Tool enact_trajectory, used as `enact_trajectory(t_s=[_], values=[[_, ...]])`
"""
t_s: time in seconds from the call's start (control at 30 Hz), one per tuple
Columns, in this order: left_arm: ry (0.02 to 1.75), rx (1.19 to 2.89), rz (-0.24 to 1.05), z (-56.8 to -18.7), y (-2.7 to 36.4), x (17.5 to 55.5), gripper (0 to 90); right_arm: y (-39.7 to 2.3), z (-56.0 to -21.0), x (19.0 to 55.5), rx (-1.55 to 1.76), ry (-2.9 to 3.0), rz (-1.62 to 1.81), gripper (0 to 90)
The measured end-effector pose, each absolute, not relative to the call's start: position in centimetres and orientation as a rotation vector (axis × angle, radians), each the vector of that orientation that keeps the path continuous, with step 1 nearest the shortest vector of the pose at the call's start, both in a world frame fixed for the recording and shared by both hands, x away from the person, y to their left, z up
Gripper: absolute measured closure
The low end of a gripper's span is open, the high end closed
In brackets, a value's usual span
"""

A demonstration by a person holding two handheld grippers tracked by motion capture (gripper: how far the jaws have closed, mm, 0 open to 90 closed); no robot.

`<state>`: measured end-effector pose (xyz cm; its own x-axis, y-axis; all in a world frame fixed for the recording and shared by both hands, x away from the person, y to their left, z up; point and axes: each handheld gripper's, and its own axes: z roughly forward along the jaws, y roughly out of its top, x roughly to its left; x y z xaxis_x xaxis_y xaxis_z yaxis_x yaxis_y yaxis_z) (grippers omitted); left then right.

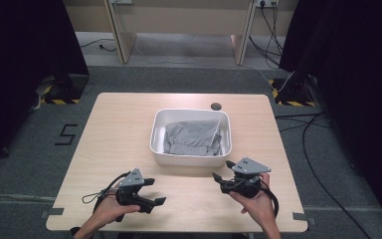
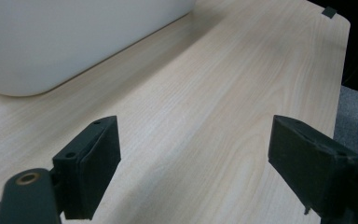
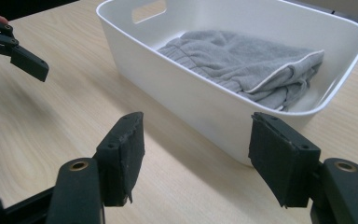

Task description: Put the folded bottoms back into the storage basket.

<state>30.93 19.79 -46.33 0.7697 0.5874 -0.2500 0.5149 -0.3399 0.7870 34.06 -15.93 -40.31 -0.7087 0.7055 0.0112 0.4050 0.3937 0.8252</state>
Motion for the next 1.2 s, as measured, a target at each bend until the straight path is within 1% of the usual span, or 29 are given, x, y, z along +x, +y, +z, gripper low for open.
enact_trajectory(t_s=[0.4, 0.83, 1.0, 1.2], values=[[0.834, 2.043, 0.099, -47.8, 20.1, 29.7, 16.5, -16.9, -41.8, 32.0, 1.005, 2.326, 1.178, 36.5], [0.850, 2.071, 0.128, -48.6, 20.4, 29.0, 16.5, -16.4, -43.7, 31.4, 0.992, 2.347, 1.206, 36.0], [0.851, 2.099, 0.144, -49.0, 20.4, 28.4, 16.6, -16.1, -45.4, 31.3, 1.005, 2.406, 1.177, 33.8], [0.860, 2.117, 0.149, -49.3, 20.6, 27.9, 16.7, -16.1, -46.6, 31.1, 1.023, 2.432, 1.139, 30.8]])
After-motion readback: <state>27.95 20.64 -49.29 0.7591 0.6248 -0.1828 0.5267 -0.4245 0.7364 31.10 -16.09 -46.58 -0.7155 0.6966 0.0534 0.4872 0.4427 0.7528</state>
